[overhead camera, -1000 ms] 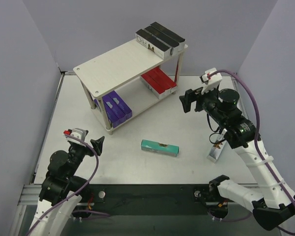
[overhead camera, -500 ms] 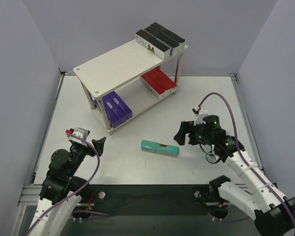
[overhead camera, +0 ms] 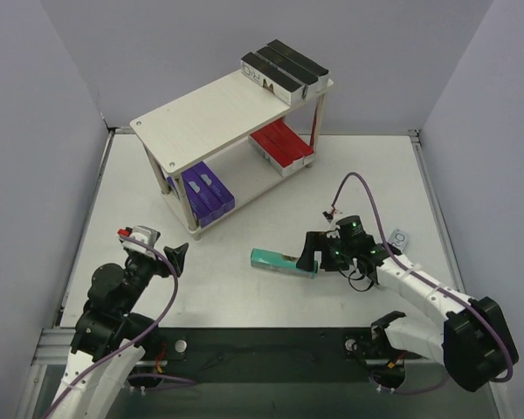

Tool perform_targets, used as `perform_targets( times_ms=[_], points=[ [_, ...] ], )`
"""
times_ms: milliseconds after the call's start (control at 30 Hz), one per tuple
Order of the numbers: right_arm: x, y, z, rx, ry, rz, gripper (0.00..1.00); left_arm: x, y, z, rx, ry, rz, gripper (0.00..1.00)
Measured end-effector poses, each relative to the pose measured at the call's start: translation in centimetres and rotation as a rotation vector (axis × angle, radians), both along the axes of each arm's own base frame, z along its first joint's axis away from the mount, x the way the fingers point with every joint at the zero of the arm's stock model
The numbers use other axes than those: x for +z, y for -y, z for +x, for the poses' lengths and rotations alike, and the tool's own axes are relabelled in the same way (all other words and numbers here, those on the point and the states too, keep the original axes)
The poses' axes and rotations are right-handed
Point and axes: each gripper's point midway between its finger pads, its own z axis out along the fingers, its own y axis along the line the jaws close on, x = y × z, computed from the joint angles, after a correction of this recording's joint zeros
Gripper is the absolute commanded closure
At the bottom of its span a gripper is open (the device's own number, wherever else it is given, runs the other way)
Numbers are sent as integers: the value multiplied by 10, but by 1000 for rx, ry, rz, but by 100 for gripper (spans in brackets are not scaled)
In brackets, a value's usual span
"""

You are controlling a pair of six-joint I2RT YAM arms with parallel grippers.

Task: Place and organize the toothpastes onto the shelf
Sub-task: Pick up the toothpaste from the center of the board.

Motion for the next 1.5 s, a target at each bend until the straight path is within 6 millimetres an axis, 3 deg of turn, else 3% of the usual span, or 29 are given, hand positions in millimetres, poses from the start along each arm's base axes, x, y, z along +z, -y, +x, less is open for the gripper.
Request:
perform_targets(
  times_ms=[167, 533, 800, 1067, 1267, 1367, 1500],
  points=[
    [-10, -29, -20, 125, -22, 0, 14, -2, 1, 1, -1, -11, 4, 12],
    [-1, -84, -84, 451, 42, 19, 18, -5, 3, 2, -9, -24, 8, 12],
    [15, -70, -70, 410, 314, -56, 18, -5, 3, 2, -13, -24, 8, 12],
    [-14, -60, -57, 440, 416, -269, 20, -5, 3, 2, -13, -25, 8, 12],
    [-42, -69, -49, 489, 438, -359, 31, -7, 3, 3, -13, -33, 11, 12],
    [-44, -82, -42, 493, 471, -338, 39, -8, 3, 3, -13, -36, 12, 12],
    [-43, -93, -41, 505, 498, -315, 57, -8, 3, 3, -13, -36, 12, 12]
  ],
)
